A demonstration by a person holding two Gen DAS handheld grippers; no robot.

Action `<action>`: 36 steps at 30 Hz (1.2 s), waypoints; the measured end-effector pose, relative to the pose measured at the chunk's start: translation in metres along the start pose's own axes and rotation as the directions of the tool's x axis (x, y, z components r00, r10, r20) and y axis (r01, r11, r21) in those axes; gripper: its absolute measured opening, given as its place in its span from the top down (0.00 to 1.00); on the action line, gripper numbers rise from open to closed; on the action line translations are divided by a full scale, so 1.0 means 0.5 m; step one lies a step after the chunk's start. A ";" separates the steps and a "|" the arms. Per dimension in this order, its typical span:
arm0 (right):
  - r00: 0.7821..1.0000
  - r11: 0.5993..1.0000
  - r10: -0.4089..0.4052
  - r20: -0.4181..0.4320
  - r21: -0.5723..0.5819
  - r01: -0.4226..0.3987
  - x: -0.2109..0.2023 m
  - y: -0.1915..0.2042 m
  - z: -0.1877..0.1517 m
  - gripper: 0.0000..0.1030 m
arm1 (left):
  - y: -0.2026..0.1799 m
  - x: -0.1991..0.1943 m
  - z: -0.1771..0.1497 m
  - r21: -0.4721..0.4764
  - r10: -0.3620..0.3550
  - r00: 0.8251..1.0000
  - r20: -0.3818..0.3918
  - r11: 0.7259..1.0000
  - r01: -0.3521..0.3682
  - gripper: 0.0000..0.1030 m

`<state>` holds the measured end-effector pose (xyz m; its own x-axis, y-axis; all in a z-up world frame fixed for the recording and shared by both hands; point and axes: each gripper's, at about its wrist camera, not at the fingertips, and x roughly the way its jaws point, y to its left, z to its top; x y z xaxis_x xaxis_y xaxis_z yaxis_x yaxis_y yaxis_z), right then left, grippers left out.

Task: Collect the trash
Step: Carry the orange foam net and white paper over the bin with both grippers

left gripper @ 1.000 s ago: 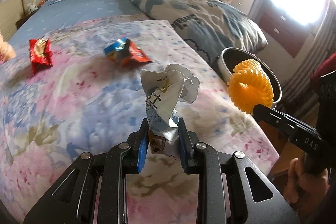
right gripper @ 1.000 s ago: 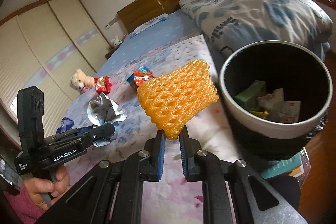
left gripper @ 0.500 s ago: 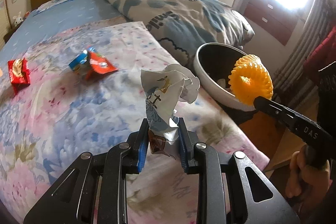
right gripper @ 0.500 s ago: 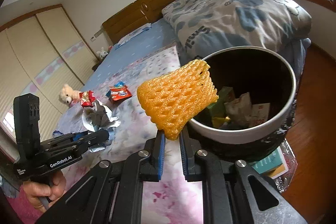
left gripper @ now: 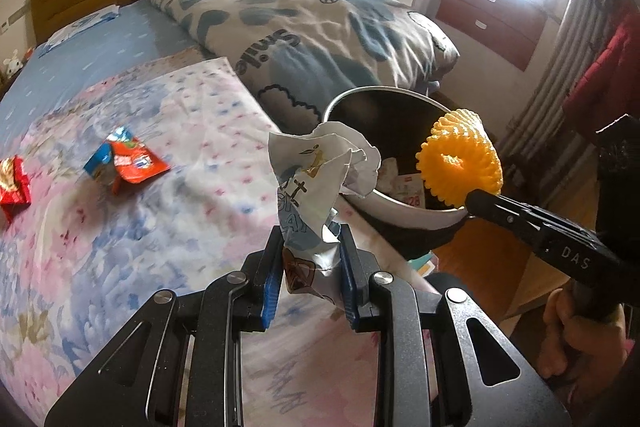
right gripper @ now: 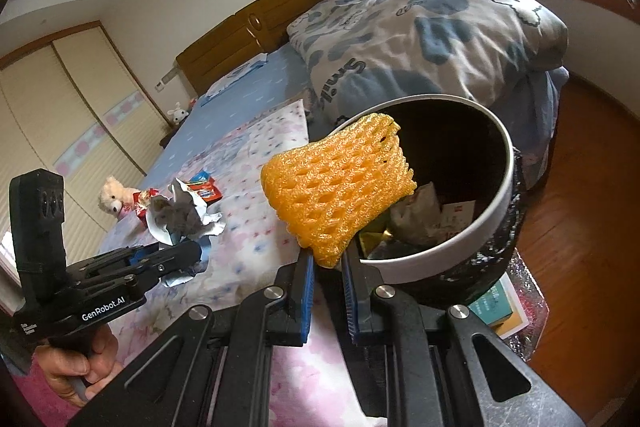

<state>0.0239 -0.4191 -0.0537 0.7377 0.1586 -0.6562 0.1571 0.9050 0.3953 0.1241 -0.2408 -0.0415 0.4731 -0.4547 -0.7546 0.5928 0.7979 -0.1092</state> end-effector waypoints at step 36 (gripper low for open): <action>0.997 0.997 -0.067 -0.031 0.023 0.067 0.013 -0.087 0.070 0.87 | -0.104 0.101 0.106 0.085 -0.028 0.999 -0.023 0.996 0.030 0.77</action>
<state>0.0450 -0.4710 -0.0528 0.7048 0.1102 -0.7008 0.2215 0.9043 0.3650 0.1518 -0.3261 -0.0399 0.4410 -0.4674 -0.7662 0.6599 0.7475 -0.0761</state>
